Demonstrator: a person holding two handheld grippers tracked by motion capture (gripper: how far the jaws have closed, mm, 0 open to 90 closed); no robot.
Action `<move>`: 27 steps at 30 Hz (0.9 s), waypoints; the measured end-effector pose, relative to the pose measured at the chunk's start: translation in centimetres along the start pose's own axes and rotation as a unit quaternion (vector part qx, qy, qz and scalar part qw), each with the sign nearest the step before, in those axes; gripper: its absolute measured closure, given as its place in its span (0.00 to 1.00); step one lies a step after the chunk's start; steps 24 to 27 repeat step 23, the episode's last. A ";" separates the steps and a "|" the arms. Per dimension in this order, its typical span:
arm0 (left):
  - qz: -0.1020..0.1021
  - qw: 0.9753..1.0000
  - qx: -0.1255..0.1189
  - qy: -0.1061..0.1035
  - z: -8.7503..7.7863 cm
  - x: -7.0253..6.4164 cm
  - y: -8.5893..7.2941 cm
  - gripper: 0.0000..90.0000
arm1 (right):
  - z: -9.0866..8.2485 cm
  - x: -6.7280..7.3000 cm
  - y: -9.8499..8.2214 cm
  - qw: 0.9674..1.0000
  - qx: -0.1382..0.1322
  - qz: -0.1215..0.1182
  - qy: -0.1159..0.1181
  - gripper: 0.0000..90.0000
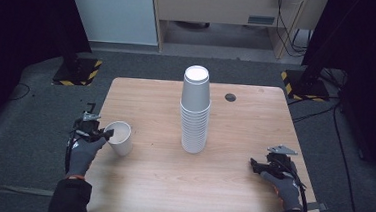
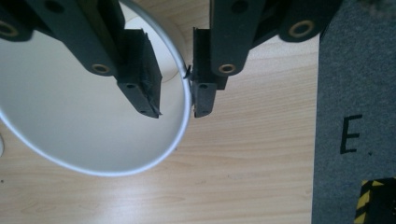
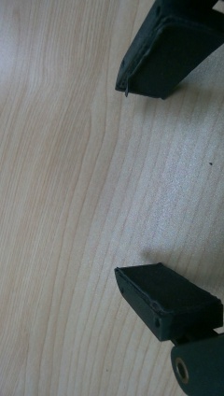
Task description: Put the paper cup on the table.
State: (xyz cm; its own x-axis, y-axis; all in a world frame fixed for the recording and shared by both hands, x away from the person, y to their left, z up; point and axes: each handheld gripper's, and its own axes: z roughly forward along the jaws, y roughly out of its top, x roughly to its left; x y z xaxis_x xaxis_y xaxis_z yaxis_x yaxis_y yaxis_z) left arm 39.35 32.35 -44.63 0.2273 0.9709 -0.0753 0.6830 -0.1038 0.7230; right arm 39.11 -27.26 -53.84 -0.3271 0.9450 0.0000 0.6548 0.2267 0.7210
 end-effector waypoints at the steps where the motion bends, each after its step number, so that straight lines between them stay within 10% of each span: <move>1: -0.001 1.000 -0.011 0.000 -0.2 0.0 0.0 0.70 | 0.0 0.0 0.0 1.000 0.000 0.000 0.000 0.11; 6: 0.001 0.998 -0.067 0.007 -1.5 -0.1 0.0 0.54 | 0.0 0.0 0.0 1.000 0.000 0.000 0.000 0.11; 14: -0.009 0.985 -0.174 -0.009 -3.3 -0.6 -2.1 0.37 | 0.0 0.0 0.0 1.000 0.000 0.000 0.000 0.11; 27: -0.015 0.977 -0.211 -0.013 -4.4 -0.5 -5.1 0.32 | 0.0 0.0 0.0 1.000 -0.001 0.002 -0.001 0.11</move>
